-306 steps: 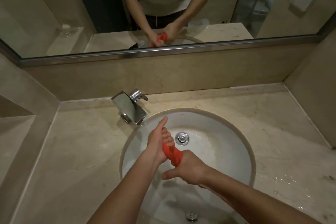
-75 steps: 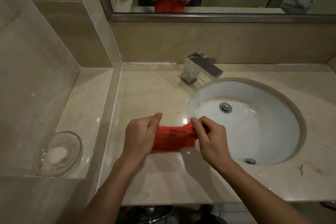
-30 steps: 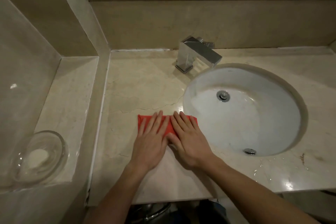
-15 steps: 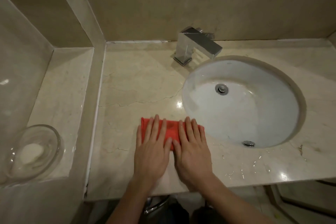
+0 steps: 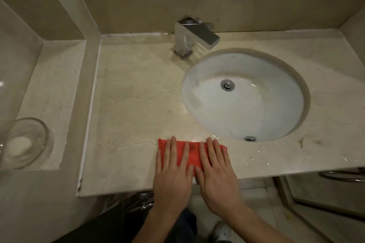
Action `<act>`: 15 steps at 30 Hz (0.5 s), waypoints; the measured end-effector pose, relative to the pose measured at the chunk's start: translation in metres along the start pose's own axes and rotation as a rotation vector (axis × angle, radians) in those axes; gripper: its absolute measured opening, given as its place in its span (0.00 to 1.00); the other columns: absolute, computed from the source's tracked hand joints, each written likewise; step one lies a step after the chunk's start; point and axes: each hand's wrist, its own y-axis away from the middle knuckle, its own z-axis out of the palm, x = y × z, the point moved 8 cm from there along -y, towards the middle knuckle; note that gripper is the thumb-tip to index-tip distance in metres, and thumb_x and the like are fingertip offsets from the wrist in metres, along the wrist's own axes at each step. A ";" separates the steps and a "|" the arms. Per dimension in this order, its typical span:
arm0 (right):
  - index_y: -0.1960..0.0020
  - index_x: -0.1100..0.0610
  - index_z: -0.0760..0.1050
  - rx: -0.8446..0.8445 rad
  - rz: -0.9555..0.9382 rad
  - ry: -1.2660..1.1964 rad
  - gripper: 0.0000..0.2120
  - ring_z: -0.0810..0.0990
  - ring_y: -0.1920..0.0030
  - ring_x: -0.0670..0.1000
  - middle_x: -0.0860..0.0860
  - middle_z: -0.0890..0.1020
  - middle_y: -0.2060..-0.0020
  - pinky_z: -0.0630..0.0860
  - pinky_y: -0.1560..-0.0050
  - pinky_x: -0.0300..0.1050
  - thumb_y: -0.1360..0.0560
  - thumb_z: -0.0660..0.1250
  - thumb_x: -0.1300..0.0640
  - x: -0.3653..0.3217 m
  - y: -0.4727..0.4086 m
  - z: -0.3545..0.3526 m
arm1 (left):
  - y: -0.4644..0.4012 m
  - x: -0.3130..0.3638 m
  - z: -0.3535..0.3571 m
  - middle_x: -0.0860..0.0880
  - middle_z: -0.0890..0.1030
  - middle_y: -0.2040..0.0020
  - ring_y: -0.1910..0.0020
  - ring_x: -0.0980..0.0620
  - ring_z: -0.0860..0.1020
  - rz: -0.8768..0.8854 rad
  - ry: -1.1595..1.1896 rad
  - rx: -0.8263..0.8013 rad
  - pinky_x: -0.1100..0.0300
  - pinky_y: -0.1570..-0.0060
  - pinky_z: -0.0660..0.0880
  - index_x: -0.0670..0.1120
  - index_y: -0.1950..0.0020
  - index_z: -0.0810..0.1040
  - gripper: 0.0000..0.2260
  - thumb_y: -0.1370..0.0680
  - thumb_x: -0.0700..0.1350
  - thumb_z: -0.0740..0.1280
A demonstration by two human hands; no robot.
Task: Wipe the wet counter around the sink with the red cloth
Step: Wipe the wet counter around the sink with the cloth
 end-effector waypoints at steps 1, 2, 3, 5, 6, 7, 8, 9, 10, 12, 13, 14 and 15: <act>0.21 0.62 0.57 0.003 -0.010 0.000 0.28 0.54 0.20 0.60 0.60 0.57 0.21 0.54 0.24 0.58 0.16 0.48 0.48 0.005 0.005 -0.001 | 0.001 0.006 0.001 0.41 0.54 0.20 0.21 0.42 0.50 0.015 0.004 -0.017 0.42 0.26 0.51 0.49 0.20 0.55 0.26 0.17 0.56 0.46; 0.21 0.62 0.57 0.008 -0.009 -0.001 0.28 0.53 0.20 0.60 0.60 0.57 0.21 0.54 0.24 0.58 0.15 0.47 0.47 0.010 0.005 -0.002 | -0.003 0.010 -0.001 0.41 0.54 0.20 0.21 0.43 0.50 0.024 0.000 -0.023 0.43 0.26 0.50 0.49 0.20 0.55 0.26 0.17 0.56 0.45; 0.20 0.61 0.56 0.010 0.004 -0.001 0.28 0.53 0.20 0.60 0.60 0.56 0.21 0.53 0.23 0.59 0.15 0.47 0.47 0.016 -0.002 -0.002 | -0.012 0.013 -0.005 0.41 0.52 0.20 0.21 0.44 0.48 0.031 -0.014 -0.016 0.43 0.25 0.49 0.50 0.20 0.54 0.26 0.17 0.57 0.44; 0.20 0.61 0.56 0.027 0.034 -0.008 0.29 0.53 0.20 0.60 0.61 0.56 0.21 0.53 0.22 0.60 0.16 0.47 0.47 0.027 -0.025 -0.006 | -0.037 0.017 -0.011 0.43 0.47 0.19 0.21 0.45 0.43 0.044 -0.029 -0.002 0.44 0.23 0.45 0.51 0.19 0.49 0.26 0.16 0.57 0.41; 0.20 0.62 0.57 0.034 0.055 -0.021 0.29 0.54 0.20 0.61 0.62 0.58 0.21 0.53 0.21 0.60 0.16 0.47 0.47 0.031 -0.038 -0.008 | -0.051 0.017 -0.013 0.43 0.45 0.19 0.21 0.46 0.40 0.043 -0.021 -0.008 0.44 0.23 0.44 0.51 0.19 0.47 0.26 0.16 0.57 0.41; 0.21 0.62 0.57 0.032 0.072 -0.033 0.29 0.55 0.21 0.61 0.63 0.58 0.22 0.52 0.21 0.60 0.17 0.46 0.47 0.035 -0.049 -0.010 | -0.063 0.017 -0.013 0.43 0.43 0.19 0.21 0.46 0.39 0.039 -0.019 -0.019 0.44 0.23 0.43 0.52 0.19 0.45 0.25 0.16 0.57 0.41; 0.21 0.62 0.57 0.026 0.077 -0.037 0.30 0.55 0.21 0.61 0.63 0.58 0.22 0.50 0.21 0.59 0.17 0.46 0.47 0.038 -0.055 -0.011 | -0.071 0.017 -0.014 0.43 0.43 0.19 0.21 0.46 0.39 0.040 -0.029 -0.026 0.44 0.23 0.42 0.52 0.20 0.44 0.26 0.16 0.57 0.40; 0.20 0.62 0.56 0.025 0.073 -0.032 0.30 0.54 0.20 0.61 0.63 0.57 0.21 0.49 0.21 0.58 0.17 0.45 0.46 0.040 -0.057 -0.012 | -0.075 0.018 -0.013 0.43 0.43 0.19 0.21 0.46 0.39 0.043 -0.045 -0.031 0.44 0.23 0.42 0.52 0.20 0.44 0.26 0.17 0.57 0.40; 0.20 0.62 0.55 0.032 0.060 -0.022 0.30 0.52 0.20 0.61 0.63 0.56 0.21 0.48 0.21 0.58 0.16 0.45 0.46 0.041 -0.054 -0.011 | -0.073 0.019 -0.012 0.43 0.43 0.19 0.21 0.46 0.39 0.044 -0.057 -0.032 0.44 0.23 0.43 0.51 0.20 0.43 0.26 0.17 0.57 0.40; 0.20 0.62 0.54 0.043 0.033 -0.012 0.29 0.51 0.20 0.60 0.62 0.54 0.21 0.48 0.20 0.58 0.16 0.46 0.46 0.040 -0.036 -0.010 | -0.056 0.023 -0.007 0.43 0.42 0.19 0.21 0.46 0.38 0.041 -0.057 -0.033 0.44 0.23 0.43 0.51 0.20 0.42 0.26 0.17 0.57 0.40; 0.20 0.62 0.53 0.036 0.019 -0.009 0.29 0.49 0.20 0.60 0.61 0.53 0.20 0.49 0.21 0.59 0.15 0.46 0.46 0.040 -0.022 -0.009 | -0.041 0.027 -0.004 0.43 0.42 0.19 0.21 0.45 0.38 0.040 -0.056 -0.037 0.44 0.23 0.43 0.51 0.20 0.42 0.26 0.17 0.58 0.40; 0.19 0.62 0.52 0.022 0.005 -0.004 0.29 0.48 0.19 0.59 0.61 0.53 0.20 0.50 0.21 0.59 0.15 0.45 0.46 0.040 -0.007 -0.007 | -0.024 0.032 0.001 0.43 0.42 0.19 0.21 0.45 0.38 0.034 -0.057 -0.043 0.44 0.23 0.42 0.51 0.20 0.42 0.27 0.17 0.58 0.40; 0.19 0.62 0.52 0.008 -0.006 0.005 0.29 0.48 0.19 0.59 0.61 0.52 0.20 0.51 0.21 0.59 0.15 0.43 0.46 0.041 0.009 -0.005 | -0.009 0.039 0.005 0.43 0.43 0.19 0.21 0.44 0.40 0.024 -0.056 -0.052 0.44 0.24 0.43 0.50 0.20 0.43 0.27 0.17 0.58 0.40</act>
